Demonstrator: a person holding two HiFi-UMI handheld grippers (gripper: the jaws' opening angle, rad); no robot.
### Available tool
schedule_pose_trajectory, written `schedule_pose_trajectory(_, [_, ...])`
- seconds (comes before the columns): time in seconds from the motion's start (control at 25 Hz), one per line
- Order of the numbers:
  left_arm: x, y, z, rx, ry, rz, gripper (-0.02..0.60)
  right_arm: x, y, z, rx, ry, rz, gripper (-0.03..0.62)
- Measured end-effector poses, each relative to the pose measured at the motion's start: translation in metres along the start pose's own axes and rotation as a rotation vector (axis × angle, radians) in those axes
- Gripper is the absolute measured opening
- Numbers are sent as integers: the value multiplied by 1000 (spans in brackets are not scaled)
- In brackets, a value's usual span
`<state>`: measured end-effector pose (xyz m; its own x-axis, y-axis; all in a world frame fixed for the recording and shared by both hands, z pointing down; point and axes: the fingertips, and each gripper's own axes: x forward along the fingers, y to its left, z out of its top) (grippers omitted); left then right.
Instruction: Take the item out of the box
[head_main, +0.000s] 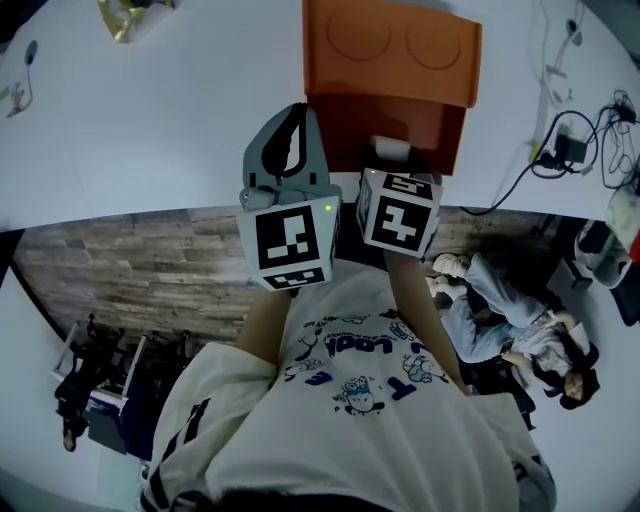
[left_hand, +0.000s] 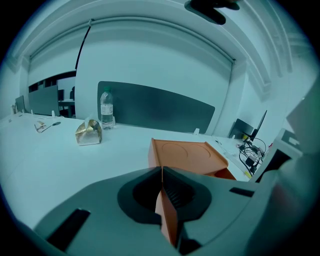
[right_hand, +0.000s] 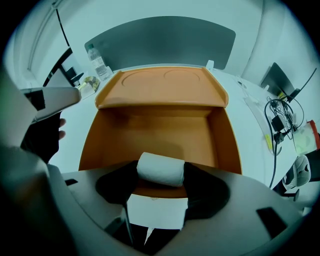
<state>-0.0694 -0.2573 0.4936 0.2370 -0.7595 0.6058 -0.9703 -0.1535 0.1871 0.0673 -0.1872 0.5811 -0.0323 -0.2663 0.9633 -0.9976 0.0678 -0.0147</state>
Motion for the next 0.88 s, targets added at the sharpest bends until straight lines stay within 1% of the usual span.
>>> schedule_pose_trajectory(0.4, [-13,-6,11,14,-33,4,21,-17,2,7,17,-47,40,287])
schedule_pose_trajectory(0.88, [-34,-22,36,43,-105,19,21,-46,-3,27,23,-157,81,287])
